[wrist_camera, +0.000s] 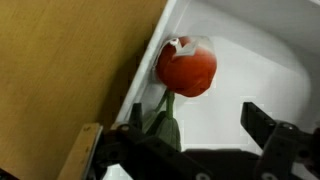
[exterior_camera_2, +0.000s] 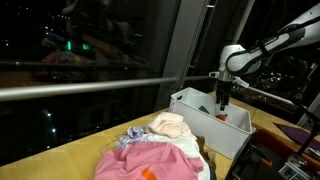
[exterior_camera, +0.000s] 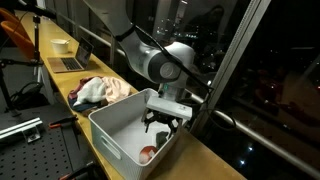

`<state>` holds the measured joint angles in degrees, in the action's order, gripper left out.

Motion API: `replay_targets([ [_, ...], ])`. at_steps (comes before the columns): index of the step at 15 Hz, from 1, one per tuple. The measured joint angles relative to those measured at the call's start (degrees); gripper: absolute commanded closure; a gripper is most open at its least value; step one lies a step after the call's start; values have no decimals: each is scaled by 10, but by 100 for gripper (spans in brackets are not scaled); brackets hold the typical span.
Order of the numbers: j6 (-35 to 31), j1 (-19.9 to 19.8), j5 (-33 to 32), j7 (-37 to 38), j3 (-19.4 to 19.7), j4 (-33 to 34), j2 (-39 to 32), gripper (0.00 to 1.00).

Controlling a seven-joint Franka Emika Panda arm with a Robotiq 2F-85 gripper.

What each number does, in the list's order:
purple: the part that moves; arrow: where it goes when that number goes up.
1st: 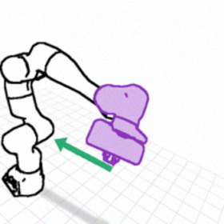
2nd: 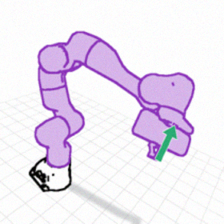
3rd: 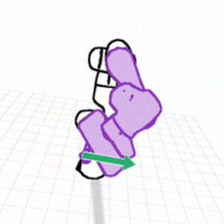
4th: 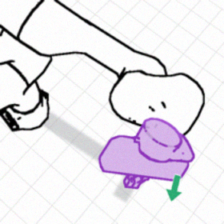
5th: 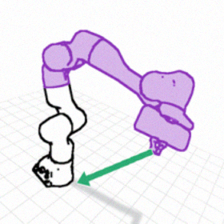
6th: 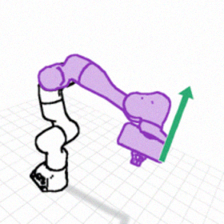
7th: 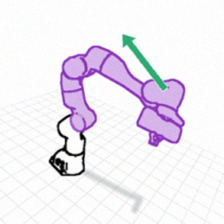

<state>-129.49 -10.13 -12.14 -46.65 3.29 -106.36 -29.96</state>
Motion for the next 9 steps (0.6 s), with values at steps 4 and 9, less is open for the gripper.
replay_targets([
  [4,1,-1,-2,-6,0,19,-29,0],
  [9,16,-1,-15,-5,1,37,-40,0],
])
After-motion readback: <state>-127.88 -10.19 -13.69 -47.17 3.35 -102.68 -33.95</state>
